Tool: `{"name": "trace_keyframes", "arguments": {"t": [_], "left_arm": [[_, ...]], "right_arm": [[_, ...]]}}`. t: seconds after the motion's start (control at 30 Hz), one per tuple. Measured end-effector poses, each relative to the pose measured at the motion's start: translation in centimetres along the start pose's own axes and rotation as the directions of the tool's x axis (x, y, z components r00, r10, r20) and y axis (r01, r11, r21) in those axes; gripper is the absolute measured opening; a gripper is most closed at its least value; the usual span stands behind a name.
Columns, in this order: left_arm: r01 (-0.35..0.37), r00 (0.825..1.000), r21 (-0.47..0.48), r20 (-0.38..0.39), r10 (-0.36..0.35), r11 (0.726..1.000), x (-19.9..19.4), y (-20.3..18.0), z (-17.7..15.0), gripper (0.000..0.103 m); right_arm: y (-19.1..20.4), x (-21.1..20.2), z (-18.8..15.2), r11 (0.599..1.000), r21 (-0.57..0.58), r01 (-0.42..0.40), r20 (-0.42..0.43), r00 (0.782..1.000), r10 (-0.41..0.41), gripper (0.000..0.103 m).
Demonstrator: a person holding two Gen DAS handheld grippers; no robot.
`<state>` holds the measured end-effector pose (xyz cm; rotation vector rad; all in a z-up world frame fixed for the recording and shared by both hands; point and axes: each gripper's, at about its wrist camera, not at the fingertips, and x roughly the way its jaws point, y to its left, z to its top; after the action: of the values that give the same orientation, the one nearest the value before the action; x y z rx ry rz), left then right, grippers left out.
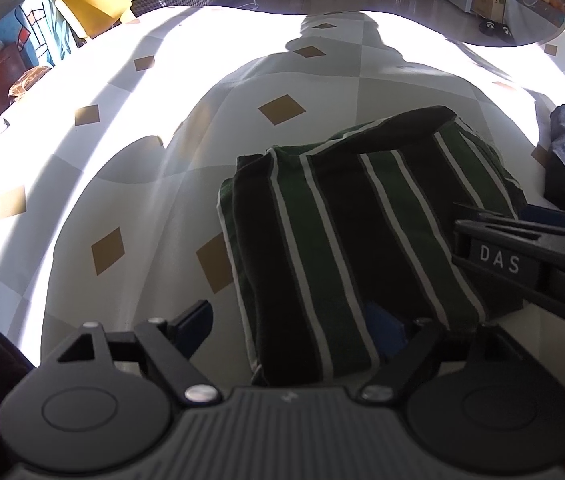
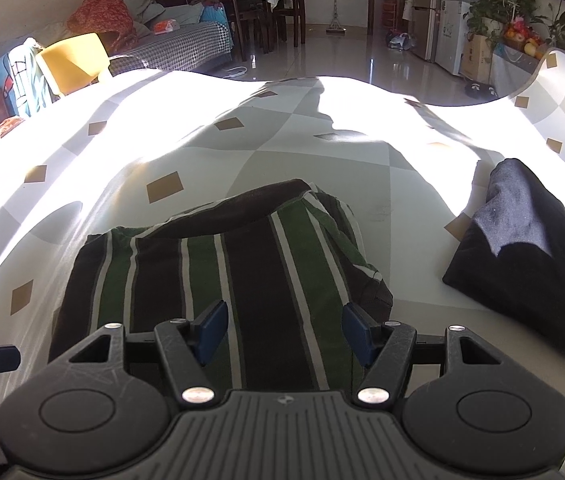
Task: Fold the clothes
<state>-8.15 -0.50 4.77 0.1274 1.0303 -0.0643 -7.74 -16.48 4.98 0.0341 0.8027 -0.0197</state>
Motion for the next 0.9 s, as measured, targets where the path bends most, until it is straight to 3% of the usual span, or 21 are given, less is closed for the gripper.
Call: {"name": "trace_keyframes", "arguments": {"t": [0.13, 0.6, 0.9], "left_arm": [[0.001, 1.0, -0.003, -0.015, -0.001, 1.0, 0.0, 0.0, -0.1, 0.099], [0.015, 0.994, -0.028, -0.105, -0.017, 0.999, 0.3, 0.4, -0.9, 0.103], [0.006, 0.994, -0.021, -0.105, -0.008, 1.0, -0.1, 0.3, -1.0, 0.103]], "right_arm": [[-0.1, -0.2, 0.0, 1.0, 0.009, -0.005, -0.033, 0.999, 0.005, 0.062], [-0.5, -0.7, -0.7, 0.999, 0.04, 0.011, -0.122, 0.992, -0.006, 0.062], [-0.4, -1.1, -0.9, 0.999, 0.034, 0.013, -0.138, 0.99, -0.008, 0.062]]}}
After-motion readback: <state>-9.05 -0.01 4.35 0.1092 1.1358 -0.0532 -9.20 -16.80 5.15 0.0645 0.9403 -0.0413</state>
